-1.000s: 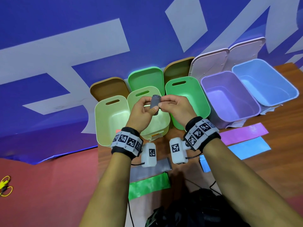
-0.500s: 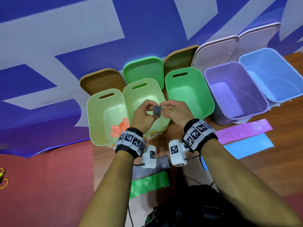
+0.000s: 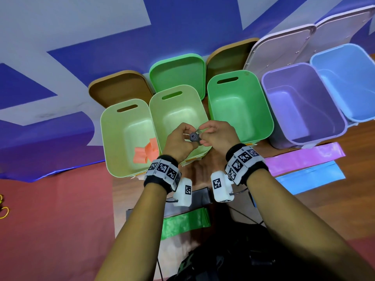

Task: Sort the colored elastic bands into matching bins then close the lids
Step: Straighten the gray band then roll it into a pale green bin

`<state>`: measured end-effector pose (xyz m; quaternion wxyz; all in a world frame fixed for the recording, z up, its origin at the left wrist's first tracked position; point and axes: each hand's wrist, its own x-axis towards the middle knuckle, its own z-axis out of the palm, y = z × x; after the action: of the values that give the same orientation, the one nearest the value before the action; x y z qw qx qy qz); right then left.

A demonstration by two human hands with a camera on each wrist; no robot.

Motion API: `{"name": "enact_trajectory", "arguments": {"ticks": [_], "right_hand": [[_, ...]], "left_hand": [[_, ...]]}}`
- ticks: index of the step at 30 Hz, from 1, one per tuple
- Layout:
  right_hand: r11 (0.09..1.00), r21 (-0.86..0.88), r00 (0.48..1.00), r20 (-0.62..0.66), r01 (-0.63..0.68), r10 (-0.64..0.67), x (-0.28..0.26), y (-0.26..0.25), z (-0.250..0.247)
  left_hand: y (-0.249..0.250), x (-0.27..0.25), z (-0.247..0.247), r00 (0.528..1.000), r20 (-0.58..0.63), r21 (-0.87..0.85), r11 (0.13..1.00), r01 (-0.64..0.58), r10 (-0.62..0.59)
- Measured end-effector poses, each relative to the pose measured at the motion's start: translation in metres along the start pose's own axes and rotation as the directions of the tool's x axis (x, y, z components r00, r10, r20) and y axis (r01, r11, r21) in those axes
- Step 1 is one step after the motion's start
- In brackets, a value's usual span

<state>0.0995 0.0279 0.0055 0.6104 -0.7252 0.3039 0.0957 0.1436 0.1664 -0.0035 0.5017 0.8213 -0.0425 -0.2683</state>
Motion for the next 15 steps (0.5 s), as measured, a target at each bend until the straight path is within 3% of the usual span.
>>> {"name": "enact_trajectory", "arguments": {"ticks": [9, 15], "right_hand": [[0.979, -0.179, 0.995, -0.001, 0.096, -0.098, -0.0006, 0.0049, 0.0018], [0.974, -0.205, 0.995, 0.012, 0.100, -0.099, -0.0023, 0.0080, 0.0007]], "left_hand": [[-0.0082, -0.0017, -0.0016, 0.999, 0.005, -0.022, 0.999, 0.036, -0.036], [-0.0085, -0.0050, 0.0011, 0.999, 0.018, -0.048, 0.998, 0.041, -0.040]]}}
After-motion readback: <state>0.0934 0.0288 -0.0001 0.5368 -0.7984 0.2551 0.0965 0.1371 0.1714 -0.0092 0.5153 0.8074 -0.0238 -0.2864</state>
